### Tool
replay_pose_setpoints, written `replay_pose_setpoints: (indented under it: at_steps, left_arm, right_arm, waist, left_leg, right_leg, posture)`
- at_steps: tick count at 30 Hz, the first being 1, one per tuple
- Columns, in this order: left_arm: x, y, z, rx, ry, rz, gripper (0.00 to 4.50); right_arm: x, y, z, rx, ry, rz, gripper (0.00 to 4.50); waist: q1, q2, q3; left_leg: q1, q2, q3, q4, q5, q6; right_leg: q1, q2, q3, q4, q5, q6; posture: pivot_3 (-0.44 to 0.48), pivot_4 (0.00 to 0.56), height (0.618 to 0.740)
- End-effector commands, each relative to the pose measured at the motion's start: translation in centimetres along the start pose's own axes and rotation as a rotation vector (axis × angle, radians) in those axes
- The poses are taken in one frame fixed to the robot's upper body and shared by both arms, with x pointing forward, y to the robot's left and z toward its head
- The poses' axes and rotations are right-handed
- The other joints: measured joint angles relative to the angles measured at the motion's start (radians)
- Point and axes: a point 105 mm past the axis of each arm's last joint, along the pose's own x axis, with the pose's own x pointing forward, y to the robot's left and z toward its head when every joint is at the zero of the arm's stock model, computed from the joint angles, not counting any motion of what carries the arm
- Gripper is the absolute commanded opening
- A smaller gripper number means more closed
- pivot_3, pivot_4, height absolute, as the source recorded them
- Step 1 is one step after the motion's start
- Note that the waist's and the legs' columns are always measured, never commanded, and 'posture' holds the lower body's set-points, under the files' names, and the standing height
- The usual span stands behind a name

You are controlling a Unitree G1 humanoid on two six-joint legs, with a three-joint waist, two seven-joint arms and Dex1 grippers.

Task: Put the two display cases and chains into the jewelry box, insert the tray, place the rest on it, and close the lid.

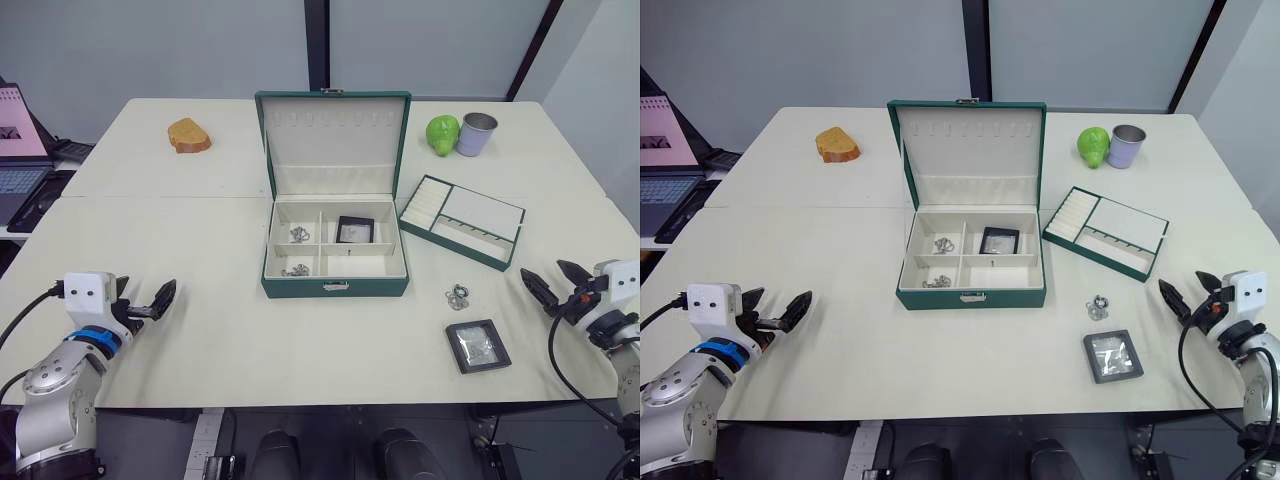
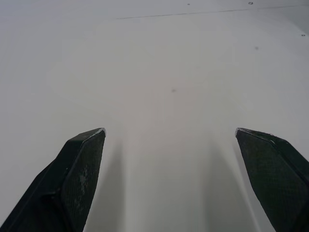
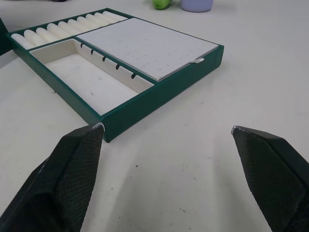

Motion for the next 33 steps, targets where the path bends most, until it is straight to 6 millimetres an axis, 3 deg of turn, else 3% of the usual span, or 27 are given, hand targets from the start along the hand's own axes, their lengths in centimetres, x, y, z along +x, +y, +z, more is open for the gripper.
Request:
replay_pose_setpoints:
  at_steps: [1, 5, 9, 14, 20, 25, 28, 33]
  left_arm:
    - [0.1, -0.1, 1.0, 0.027, -0.026, -0.01, 4.48]
    - [0.1, -1.0, 2.1, 0.016, -0.064, -0.074, 4.48]
    - [0.1, -3.1, 5.0, 0.069, -0.117, -0.236, 4.48]
    - [-1.4, -8.1, 9.1, 0.221, -0.106, -0.577, 4.48]
    - [-3.3, -13.1, 12.1, 0.38, -0.096, -0.921, 4.48]
    - [-5.1, -17.3, 12.5, 0.473, -0.098, -1.191, 4.48]
    - [-6.5, -19.3, 11.5, 0.521, -0.085, -1.325, 4.48]
    - [-8.0, -20.7, 9.3, 0.556, -0.056, -1.446, 4.48]
  right_arm:
    - [-0.2, -0.3, 1.0, -0.021, -0.038, -0.011, 4.5]
    - [0.1, 0.0, 2.1, -0.022, -0.066, 0.02, 4.5]
    - [0.9, 1.9, 4.7, -0.06, -0.067, 0.191, 4.5]
    - [0.4, 5.4, 8.5, -0.148, 0.004, 0.497, 4.5]
    - [-1.5, 9.2, 9.8, -0.243, 0.143, 0.79, 4.5]
    - [-3.0, 11.7, 9.2, -0.334, 0.245, 0.974, 4.5]
    - [-4.1, 12.4, 8.0, -0.386, 0.318, 1.05, 4.5]
    - [-5.5, 12.9, 6.3, -0.448, 0.368, 1.116, 4.5]
  waist:
    - [0.0, 0.0, 0.0]
    - [0.0, 0.0, 0.0]
    - [0.001, 0.0, 0.0]
    - [0.003, 0.001, 0.0]
    - [0.016, 0.001, 0.0]
    - [0.019, 0.001, 0.001]
    - [0.02, 0.001, 0.001]
    - [0.019, 0.0, 0.001]
  left_leg:
    - [0.0, 0.0, 0.0, 0.0, 0.0, 0.0]
    - [0.0, 0.0, 0.0, 0.0, 0.0, 0.0]
    - [0.0, 0.0, 0.0, 0.0, 0.0, 0.0]
    - [0.0, 0.0, 0.0, 0.0, 0.0, 0.0]
    - [0.0, 0.0, -0.001, 0.0, 0.0, 0.0]
    - [0.0, 0.0, -0.001, 0.001, 0.0, 0.0]
    - [0.0, 0.0, -0.001, 0.001, 0.0, 0.0]
    - [0.0, 0.0, -0.001, 0.001, 0.0, 0.0]
  right_leg:
    - [0.0, 0.0, 0.0, 0.0, 0.0, 0.0]
    - [0.0, 0.0, 0.0, 0.0, 0.0, 0.0]
    - [0.0, 0.0, 0.0, 0.0, 0.0, 0.0]
    - [0.001, 0.0, 0.0, -0.001, 0.0, 0.0]
    - [0.002, 0.0, -0.001, -0.002, 0.0, 0.0]
    - [0.002, 0.0, 0.0, -0.002, 0.0, 0.0]
    - [0.001, 0.0, 0.0, -0.002, 0.0, 0.0]
    - [0.002, 0.001, 0.0, -0.003, 0.0, 0.0]
  posture:
    - [0.0, 0.15, 0.74]
    - [0.0, 0.15, 0.74]
    - [0.0, 0.15, 0.74]
    - [0.0, 0.15, 0.74]
    - [0.0, 0.15, 0.74]
    - [0.0, 0.15, 0.74]
    - [0.0, 0.15, 0.74]
    - [0.0, 0.15, 0.74]
